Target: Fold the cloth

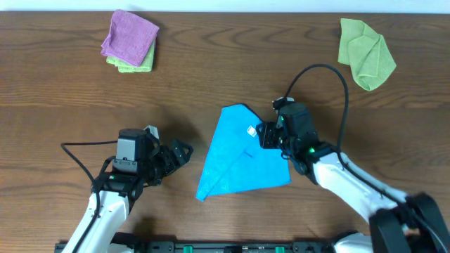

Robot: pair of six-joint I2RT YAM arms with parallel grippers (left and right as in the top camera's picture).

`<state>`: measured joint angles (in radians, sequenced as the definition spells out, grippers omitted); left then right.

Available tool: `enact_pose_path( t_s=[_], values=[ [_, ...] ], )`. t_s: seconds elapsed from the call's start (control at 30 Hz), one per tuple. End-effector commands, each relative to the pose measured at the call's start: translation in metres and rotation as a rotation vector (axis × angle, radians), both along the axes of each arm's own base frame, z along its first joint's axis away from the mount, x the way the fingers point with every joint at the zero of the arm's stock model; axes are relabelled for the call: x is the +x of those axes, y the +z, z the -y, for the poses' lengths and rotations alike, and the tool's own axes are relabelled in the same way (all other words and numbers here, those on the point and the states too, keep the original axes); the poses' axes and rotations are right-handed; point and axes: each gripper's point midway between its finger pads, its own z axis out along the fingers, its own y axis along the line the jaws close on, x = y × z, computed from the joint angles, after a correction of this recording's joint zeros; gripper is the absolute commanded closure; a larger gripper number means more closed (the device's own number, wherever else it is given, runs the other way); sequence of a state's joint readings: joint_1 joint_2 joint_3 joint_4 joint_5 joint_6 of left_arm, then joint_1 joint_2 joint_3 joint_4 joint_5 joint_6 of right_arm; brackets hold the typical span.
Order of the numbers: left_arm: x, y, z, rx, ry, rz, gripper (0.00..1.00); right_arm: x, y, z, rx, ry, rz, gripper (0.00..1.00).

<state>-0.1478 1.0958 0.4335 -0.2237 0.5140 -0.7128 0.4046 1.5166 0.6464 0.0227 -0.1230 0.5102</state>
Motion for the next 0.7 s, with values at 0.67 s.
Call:
enact_pose_path(
  t_s=[0.67],
  values=[
    [0.015, 0.017, 0.004, -0.013, -0.015, 0.085, 0.05, 0.027, -0.034, -0.006, 0.052, -0.066, -0.089, 0.71]
  ],
)
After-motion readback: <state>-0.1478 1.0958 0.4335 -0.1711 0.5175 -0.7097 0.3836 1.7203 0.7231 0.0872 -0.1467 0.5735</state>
